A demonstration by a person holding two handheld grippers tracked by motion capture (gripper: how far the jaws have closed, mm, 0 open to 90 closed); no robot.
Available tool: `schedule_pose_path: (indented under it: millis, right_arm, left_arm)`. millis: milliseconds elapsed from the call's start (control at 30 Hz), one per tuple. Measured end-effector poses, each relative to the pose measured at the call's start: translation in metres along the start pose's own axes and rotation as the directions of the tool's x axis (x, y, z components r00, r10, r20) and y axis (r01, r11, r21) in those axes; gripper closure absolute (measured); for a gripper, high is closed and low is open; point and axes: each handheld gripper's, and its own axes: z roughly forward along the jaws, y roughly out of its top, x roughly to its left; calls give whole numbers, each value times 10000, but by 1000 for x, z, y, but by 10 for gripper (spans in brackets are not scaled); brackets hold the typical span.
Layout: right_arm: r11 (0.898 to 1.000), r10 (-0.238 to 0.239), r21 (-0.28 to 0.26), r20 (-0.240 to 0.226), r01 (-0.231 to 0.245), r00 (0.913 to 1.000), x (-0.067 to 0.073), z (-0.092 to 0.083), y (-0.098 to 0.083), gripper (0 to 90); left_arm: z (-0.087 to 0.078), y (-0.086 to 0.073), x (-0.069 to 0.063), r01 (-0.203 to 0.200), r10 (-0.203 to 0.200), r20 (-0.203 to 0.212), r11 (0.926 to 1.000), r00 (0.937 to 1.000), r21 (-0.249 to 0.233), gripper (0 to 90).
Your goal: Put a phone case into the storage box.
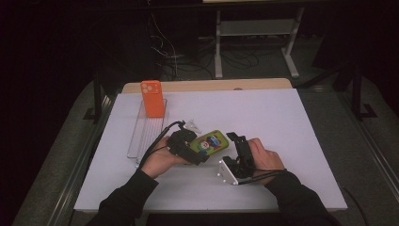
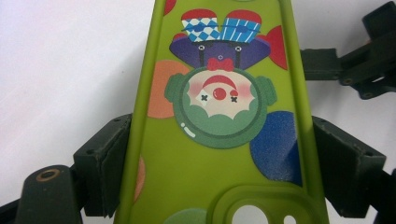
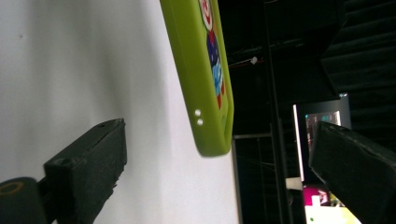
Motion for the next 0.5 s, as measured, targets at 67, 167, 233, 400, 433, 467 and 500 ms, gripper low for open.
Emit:
schedule_pose_path:
  millis: [67, 167, 233, 400, 433, 467, 500]
  right_arm:
    - [9997, 196, -132, 308, -192, 9993, 2, 1, 2, 53]
    - [9998, -57, -208, 487, 67, 9988, 3, 2, 6, 85]
    - [9996, -158, -224, 574, 171, 9982, 5, 2, 8, 120]
    - [9977, -589, -282, 944, 618, 9938, 7, 1, 12, 184]
    - [9972, -651, -307, 954, 683, 9933, 7, 0, 13, 206]
    - [9968, -682, -349, 1035, 722, 9923, 8, 0, 14, 228]
    - [9961, -757, -380, 1083, 802, 9912, 8, -1, 15, 251]
  left_arm:
    - [1, 0, -2, 182, -182, 36, 9998, 9998, -129, 155]
    - [2, 1, -4, 38, -38, 73, 10000, 10000, -42, 155]
    - [2, 1, -6, 52, -51, 84, 9999, 10000, -119, 155]
    - [1, 2, -7, -216, 216, 148, 9998, 9997, 17, 155]
    - [1, 2, -7, -250, 250, 149, 9997, 9996, 10, 155]
    - [1, 3, -7, -285, 284, 162, 9996, 9995, 48, 155]
    - [2, 3, -8, -306, 305, 156, 9995, 9994, 35, 155]
